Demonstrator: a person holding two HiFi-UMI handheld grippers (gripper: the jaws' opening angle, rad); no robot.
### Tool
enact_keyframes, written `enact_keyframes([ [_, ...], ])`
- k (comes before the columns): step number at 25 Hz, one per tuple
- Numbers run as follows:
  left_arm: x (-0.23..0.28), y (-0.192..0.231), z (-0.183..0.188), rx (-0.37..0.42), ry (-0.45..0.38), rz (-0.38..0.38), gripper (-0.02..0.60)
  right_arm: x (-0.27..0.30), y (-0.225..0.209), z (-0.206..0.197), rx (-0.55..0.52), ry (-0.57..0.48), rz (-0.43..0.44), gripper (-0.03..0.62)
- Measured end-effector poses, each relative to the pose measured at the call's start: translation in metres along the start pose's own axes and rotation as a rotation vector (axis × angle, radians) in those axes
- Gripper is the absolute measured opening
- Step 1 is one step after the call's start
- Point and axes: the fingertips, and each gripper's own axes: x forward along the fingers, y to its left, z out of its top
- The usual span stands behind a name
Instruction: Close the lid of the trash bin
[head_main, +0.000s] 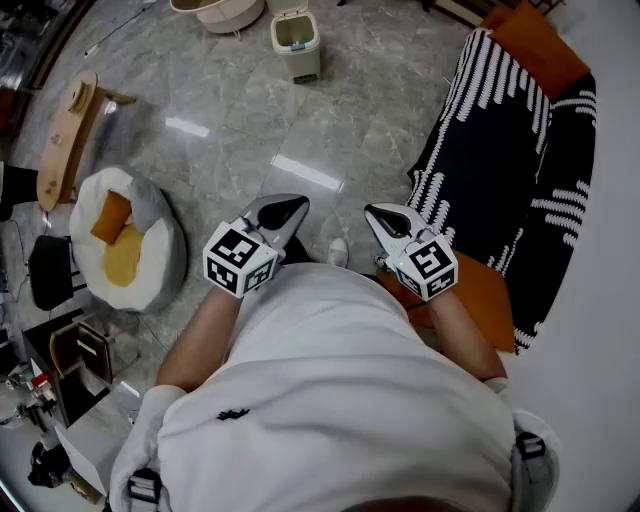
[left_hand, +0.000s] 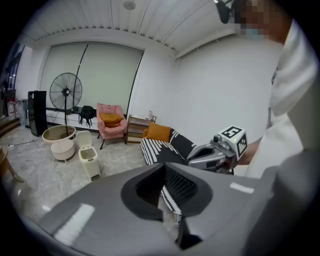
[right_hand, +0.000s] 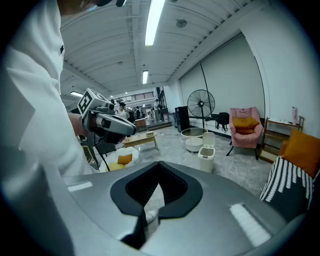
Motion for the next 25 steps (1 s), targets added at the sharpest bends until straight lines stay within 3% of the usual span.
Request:
enact_keyframes([
  [4,0.016,0.006,0.015,-0.029,-0.009,-0.032,0.057,0.005,-0.018,0.005,0.007,0.002,-0.008,0.000],
  [9,0.043,0.038,0.030,0.002,0.005,-0.054,0.057,0.033,-0.050,0.016,0.016,0.018,-0.019,0.000],
  [15,0.105,0.101,0.057,-0.033,-0.014,-0.117,0.057,0.063,-0.115,0.054,0.016,0.033,-0.077,0.002],
  [20,0.144,0.166,0.127,-0.014,-0.095,-0.111,0.057,0.108,-0.179,0.101,-0.026,0.074,-0.068,0.008],
  [25,0.160,0.235,0.146,-0.032,-0.087,-0.068,0.060,0.173,-0.234,0.145,-0.072,0.070,-0.052,0.018],
])
